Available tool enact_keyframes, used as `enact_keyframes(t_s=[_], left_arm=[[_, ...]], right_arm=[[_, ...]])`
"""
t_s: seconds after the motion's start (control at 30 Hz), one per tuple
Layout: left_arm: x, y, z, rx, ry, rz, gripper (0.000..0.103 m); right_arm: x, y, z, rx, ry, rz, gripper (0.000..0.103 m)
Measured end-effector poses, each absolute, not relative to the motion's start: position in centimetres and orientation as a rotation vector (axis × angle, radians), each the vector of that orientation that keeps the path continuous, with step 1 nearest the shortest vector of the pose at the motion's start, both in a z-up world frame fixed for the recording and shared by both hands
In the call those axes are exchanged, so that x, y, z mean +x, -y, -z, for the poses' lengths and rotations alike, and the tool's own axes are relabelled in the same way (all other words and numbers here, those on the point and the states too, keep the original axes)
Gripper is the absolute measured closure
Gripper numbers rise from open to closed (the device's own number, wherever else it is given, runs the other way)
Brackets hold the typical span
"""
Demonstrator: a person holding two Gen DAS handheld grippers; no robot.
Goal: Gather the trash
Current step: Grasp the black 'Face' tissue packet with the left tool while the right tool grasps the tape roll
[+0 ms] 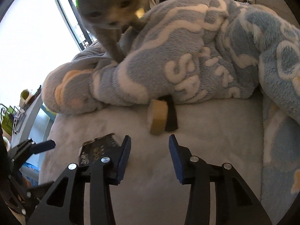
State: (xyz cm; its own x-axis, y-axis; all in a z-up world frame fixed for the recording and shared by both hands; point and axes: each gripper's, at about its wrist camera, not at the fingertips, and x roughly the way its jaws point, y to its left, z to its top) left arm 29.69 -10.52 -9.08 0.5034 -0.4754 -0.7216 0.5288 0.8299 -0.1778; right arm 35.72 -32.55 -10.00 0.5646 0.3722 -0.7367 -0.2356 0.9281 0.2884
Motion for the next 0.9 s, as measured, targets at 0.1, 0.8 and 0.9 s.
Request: enact_keyframes(t_s=[0.1, 0.8, 0.9], left_arm=[[30.4, 11.3, 9.7, 0.083, -0.862, 0.623, 0.011], [34.3, 14.0, 12.6, 0.069, -0.951, 0.719, 0.038], [34.2, 13.6, 12.4, 0.061, -0.949, 0.721, 0.041]], right_arm=[[36.5, 33.3, 10.4, 0.172, -0.905, -0.359, 0.062], [39.9, 32.1, 10.9, 0.159, -0.908, -0.435, 0.085], [40.0, 32.1, 10.8, 0.165, -0.908, -0.431, 0.085]])
